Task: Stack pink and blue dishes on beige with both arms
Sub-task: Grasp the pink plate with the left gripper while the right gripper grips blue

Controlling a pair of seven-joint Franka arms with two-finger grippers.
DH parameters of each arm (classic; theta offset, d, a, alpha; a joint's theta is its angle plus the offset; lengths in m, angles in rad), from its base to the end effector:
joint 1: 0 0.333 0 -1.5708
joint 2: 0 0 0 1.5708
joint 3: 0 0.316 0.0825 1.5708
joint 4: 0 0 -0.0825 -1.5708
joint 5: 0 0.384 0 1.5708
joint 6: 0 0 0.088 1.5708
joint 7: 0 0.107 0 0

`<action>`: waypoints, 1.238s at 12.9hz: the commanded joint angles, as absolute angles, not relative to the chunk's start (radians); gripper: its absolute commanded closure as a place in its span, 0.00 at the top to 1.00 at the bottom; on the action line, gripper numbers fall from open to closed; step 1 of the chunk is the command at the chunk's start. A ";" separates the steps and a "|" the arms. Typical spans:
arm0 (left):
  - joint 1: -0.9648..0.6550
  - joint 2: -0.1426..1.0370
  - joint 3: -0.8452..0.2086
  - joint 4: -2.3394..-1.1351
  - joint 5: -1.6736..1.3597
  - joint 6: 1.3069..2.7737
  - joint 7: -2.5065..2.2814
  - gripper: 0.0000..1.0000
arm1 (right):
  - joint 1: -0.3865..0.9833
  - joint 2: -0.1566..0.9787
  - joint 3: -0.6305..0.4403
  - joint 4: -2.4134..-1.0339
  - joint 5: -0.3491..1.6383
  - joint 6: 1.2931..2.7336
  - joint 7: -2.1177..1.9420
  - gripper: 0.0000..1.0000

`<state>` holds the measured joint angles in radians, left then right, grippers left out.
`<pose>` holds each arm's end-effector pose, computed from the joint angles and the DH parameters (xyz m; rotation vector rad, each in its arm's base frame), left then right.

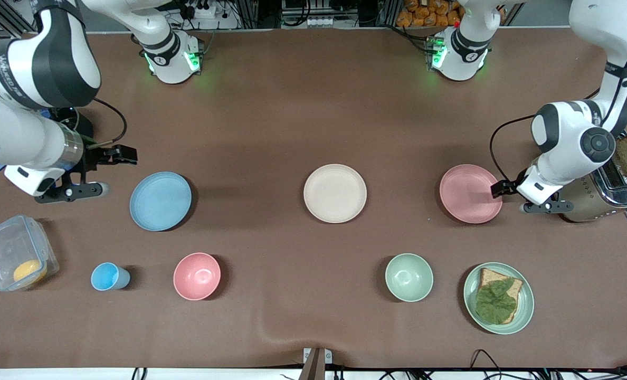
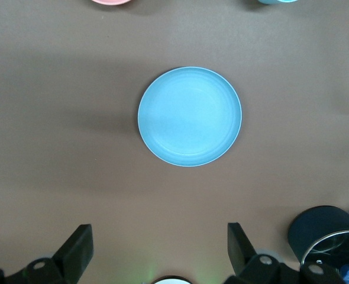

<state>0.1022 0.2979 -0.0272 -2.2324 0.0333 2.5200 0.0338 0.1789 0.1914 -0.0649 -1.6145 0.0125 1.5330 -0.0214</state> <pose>0.5450 0.0405 0.2359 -3.1308 -0.0238 0.0167 0.5853 0.0711 0.4918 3.0932 0.2070 -0.4246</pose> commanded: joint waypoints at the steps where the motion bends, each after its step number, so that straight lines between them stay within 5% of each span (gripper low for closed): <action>1: 0.135 0.336 -0.034 -2.246 0.025 2.592 0.067 1.00 | 0.164 0.186 -0.067 -1.661 0.021 1.569 -0.025 1.00; 5: 0.137 0.367 -0.034 -2.253 0.023 2.626 0.077 1.00 | 0.163 0.198 -0.067 -1.713 0.021 1.635 -0.026 1.00; 8: 0.138 0.387 -0.035 -2.255 0.020 2.651 0.077 0.89 | 0.149 0.212 -0.067 -1.721 0.021 1.637 -0.026 1.00; 12: 0.138 0.394 -0.034 -2.258 0.020 2.668 0.077 0.46 | 0.147 0.242 -0.067 -1.721 0.021 1.652 -0.028 1.00; 14: 0.135 0.394 -0.035 -2.260 0.020 2.668 0.075 0.00 | 0.146 0.256 -0.067 -1.721 0.021 1.652 -0.028 1.00; 16: 0.135 0.374 -0.038 -2.260 0.018 2.666 0.072 0.00 | 0.134 0.271 -0.067 -1.721 0.021 1.660 -0.028 1.00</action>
